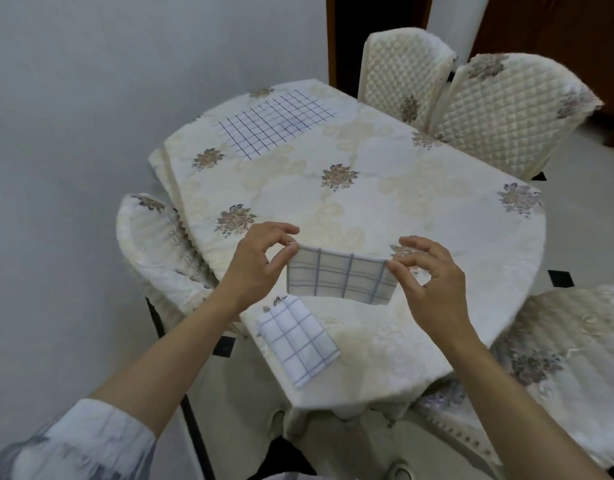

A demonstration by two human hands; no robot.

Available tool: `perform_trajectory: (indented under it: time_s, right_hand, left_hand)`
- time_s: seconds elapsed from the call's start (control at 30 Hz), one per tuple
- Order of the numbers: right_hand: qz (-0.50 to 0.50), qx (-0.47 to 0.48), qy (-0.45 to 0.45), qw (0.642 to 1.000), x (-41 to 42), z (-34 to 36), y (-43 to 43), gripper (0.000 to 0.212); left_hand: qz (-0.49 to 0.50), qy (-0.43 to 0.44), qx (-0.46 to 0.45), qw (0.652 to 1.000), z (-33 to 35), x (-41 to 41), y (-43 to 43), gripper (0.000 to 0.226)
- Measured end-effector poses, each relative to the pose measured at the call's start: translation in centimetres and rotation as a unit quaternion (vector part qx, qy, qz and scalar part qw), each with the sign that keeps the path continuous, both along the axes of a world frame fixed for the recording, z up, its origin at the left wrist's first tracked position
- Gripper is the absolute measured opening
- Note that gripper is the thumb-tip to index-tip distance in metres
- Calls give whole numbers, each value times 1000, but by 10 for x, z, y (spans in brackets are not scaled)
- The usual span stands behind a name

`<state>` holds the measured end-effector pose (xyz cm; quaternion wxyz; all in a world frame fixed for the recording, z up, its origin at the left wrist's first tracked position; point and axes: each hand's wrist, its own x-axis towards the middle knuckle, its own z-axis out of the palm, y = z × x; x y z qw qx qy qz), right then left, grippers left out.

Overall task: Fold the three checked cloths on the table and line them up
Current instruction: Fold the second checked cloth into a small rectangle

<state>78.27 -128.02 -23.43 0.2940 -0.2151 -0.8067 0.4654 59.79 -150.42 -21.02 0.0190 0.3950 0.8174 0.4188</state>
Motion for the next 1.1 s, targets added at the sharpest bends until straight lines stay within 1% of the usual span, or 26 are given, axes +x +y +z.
perform_trajectory:
  time_s: [0.1, 0.17, 0.33, 0.4, 0.5, 0.6, 0.67, 0.73, 0.8, 0.87, 0.97, 1.1]
  right_hand:
    - [-23, 14, -17, 999, -24, -9, -22, 9]
    - [-38, 10, -44, 998, -38, -14, -42, 11]
    - [-82, -47, -70, 993, -67, -16, -95, 11]
    - [-101, -58, -63, 991, -72, -15, -108, 11]
    - [-109, -77, -60, 989, -82, -14, -114, 11]
    - [-100, -96, -71, 988, -88, -17, -116, 13]
    - [-101, -101, -62, 988, -95, -22, -117, 12]
    - [-100, -97, -72, 988, -105, -30, -119, 10]
    - [-101, -92, -106, 985, -113, -39, -126, 8]
    - [-104, -89, -121, 983, -119, -46, -136, 6]
    - [-125, -86, -140, 978, -132, -55, -144, 6]
    - [-188, -92, -166, 964, -153, -65, -157, 9]
  left_hand:
    - [-34, 1, -9, 999, -11, -33, -16, 13]
    - [-55, -19, -19, 998, -15, -61, -28, 15]
    - [-68, -91, -28, 993, -21, -104, -55, 15]
    - [-77, -97, -27, 992, -21, -114, -60, 17]
    - [-88, -102, -31, 990, -19, -130, -64, 21]
    - [-84, -109, -52, 989, -16, -137, -64, 17]
    - [-85, -90, -60, 991, -14, -143, -65, 17]
    - [-88, -79, -68, 991, -16, -153, -63, 19]
    - [-82, -97, -86, 988, -24, -165, -63, 14]
    - [-86, -112, -94, 985, -35, -180, -64, 11]
    - [-123, -145, -110, 976, -47, -205, -55, 17]
    - [-178, -173, -114, 962, -64, -238, -44, 25]
